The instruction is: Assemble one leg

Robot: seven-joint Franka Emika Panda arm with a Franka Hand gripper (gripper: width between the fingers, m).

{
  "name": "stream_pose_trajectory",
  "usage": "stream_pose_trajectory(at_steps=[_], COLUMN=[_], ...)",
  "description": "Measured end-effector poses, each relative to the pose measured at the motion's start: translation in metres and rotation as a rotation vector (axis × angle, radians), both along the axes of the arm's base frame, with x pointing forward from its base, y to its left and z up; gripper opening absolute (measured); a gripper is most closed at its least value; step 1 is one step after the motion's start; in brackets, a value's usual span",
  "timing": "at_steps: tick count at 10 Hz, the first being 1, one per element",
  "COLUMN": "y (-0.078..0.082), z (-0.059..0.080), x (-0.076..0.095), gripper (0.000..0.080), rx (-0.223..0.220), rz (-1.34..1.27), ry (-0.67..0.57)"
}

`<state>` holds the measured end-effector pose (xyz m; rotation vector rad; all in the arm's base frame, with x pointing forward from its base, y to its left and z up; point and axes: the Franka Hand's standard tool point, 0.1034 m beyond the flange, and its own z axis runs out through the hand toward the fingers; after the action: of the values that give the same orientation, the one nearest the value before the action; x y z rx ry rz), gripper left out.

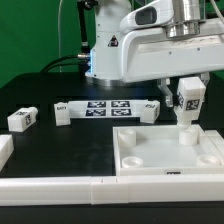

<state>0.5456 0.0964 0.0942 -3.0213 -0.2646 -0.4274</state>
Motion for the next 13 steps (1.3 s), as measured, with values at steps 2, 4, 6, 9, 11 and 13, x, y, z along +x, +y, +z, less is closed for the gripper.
stream_pose_trajectory(at_steps=[2, 4, 6, 9, 11, 13], y=[0.0, 0.007, 0.013, 0.023, 0.023, 0.021], z=[0.004, -0.015, -0.016, -0.024, -0.024, -0.025], x=[0.014, 0.026, 0.039, 0.049, 0.051, 0.054], gripper=[0.029, 0.029, 0.029, 0.029, 0.029, 0.029], rx=[-0.002, 0.001, 0.008, 0.013, 0.014, 0.013], rz=[0.002, 0.013, 0.018, 0.026, 0.024, 0.018], ry=[-0.136, -0.187, -0.191, -0.203, -0.214, -0.251])
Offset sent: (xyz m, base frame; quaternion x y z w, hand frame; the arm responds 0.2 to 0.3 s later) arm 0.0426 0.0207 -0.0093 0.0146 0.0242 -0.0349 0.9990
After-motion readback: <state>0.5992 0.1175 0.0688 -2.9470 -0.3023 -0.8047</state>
